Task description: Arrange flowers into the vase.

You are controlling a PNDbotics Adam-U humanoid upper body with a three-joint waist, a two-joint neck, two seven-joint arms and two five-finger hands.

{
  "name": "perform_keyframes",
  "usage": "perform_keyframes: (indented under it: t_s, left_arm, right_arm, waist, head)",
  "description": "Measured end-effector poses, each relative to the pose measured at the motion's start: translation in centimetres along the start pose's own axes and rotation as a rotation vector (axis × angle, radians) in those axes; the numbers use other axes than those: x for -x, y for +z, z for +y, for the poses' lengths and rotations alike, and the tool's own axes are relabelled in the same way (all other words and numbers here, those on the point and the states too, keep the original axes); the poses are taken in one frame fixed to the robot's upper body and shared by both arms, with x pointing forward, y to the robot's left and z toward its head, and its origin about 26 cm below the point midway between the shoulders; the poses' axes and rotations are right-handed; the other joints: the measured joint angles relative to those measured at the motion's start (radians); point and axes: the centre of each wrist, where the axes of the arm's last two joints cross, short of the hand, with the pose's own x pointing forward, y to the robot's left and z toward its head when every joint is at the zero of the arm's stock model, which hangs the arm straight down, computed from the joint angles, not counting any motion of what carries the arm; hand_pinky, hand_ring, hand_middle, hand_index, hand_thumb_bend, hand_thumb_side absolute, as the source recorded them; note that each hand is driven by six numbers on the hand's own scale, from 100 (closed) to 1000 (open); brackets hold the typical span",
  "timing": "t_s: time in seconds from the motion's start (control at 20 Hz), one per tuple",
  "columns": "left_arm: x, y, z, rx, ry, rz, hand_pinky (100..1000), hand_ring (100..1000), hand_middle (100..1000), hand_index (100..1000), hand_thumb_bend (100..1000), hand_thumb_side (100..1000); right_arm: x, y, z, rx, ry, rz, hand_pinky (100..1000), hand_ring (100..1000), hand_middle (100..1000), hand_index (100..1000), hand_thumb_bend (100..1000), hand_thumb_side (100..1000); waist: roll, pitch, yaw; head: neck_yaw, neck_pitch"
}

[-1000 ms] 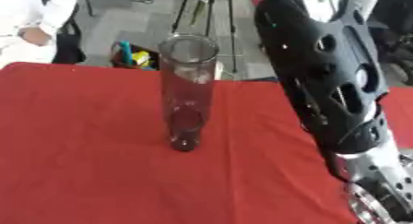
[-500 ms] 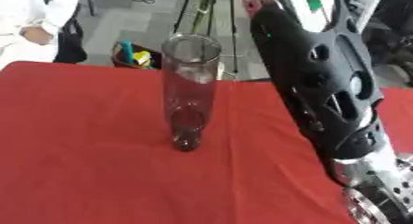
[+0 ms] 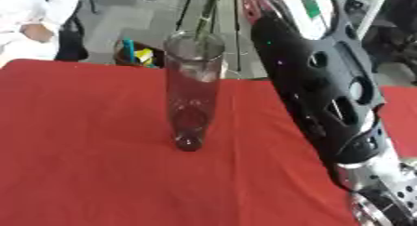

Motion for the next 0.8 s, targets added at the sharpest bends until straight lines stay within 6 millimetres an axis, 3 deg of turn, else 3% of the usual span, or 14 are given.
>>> perform_keyframes:
  t_s: [0.8]
  left_arm:
    - [-0.07, -0.18, -0.01, -0.001, 0.000, -0.006, 739, 876, 836, 904, 100, 1000]
  right_arm:
    - [0.27, -0.34, 0.05, 0.014, 0.009, 0.000, 100, 100, 100, 100, 100, 546]
  waist:
    - [-0.006, 0.015, 0.002]
  head:
    - [-0.004, -0.012]
